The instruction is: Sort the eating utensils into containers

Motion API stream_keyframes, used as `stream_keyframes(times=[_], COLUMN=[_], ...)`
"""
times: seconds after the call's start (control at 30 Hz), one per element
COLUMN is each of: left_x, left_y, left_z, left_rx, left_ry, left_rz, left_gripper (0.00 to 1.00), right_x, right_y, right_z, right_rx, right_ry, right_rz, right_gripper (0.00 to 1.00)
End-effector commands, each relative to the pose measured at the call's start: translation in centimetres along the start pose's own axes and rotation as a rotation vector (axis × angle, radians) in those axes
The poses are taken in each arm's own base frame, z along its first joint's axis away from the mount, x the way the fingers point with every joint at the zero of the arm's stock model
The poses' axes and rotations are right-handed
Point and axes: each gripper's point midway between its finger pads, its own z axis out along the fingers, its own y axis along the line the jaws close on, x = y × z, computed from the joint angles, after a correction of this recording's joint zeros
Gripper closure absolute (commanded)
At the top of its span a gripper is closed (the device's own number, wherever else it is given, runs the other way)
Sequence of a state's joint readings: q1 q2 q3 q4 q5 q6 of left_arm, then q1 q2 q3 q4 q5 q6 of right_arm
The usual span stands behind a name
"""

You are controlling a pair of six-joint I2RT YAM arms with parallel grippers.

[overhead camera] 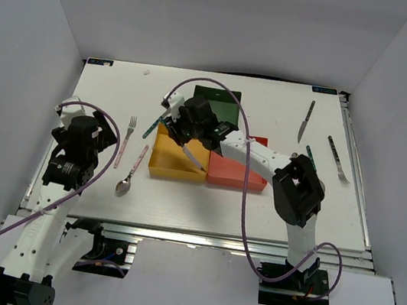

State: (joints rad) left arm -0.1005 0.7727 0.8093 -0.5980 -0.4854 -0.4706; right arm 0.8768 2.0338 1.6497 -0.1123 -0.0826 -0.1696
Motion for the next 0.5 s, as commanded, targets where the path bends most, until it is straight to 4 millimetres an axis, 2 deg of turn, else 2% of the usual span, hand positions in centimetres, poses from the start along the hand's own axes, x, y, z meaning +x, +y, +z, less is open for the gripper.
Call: stream_keyframes(times=[0.0, 0.1, 0.13, 0.27, 0.3, 0.33, 0.37, 0.4, 0.43, 0.47], left_x=[-1.5, -1.5, -1.4, -1.5, -1.5, -1.5, -1.6, -1.6, -1.6, -1.5], left_y=[-0.7, -0.7, -0.6, -0.5, -0.5, -0.5, -0.5, -0.5, -0.5, -0.5], left_z=[-0.4, -0.4, -0.4, -0.5, -0.6, -0.5, -0.6, -0.6, -0.6, -0.6], left_rx=[0.029, 0.026, 0.023, 0.023, 0.024, 0.023, 0.025, 0.023, 0.025, 0.023], left_ry=[-0.034, -0.032, -0.033, -0.036, -0.038, -0.038, -0.041, -0.04, -0.039, -0.039], left_rz=[-0.014, -0.012, -0.011, -0.013, -0.016, -0.017, -0.017, -0.018, -0.02, -0.021], left_gripper=[0.02, 0.02, 0.02, 0.02, 0.02, 0.02, 0.02, 0.02, 0.02, 0.02], right_x=[-3.4, -3.9, -4.9, -6.5, -7.0, -7.0, -5.5, -5.8, -4.7, -1.4], right_y=[-0.4, -0.5, -0.8, -2.3, -3.1, -3.5, -3.8, -4.6, -6.2, -6.7], right_z=[-2.6, -3.3, -3.7, -5.9, -7.4, -8.2, -8.6, -10.7, -11.8, -12.1], right_rx=[0.016, 0.024, 0.036, 0.094, 0.104, 0.109, 0.117, 0.152, 0.191, 0.214], right_ry=[-0.108, -0.104, -0.117, -0.129, -0.143, -0.147, -0.121, -0.145, -0.139, -0.102], right_rz=[-0.022, -0.018, -0.02, -0.014, 0.006, 0.023, 0.048, 0.07, 0.128, 0.169], right_gripper=[0.51, 0.32, 0.3, 0.29, 0.26, 0.23, 0.23, 0.23, 0.22, 0.22])
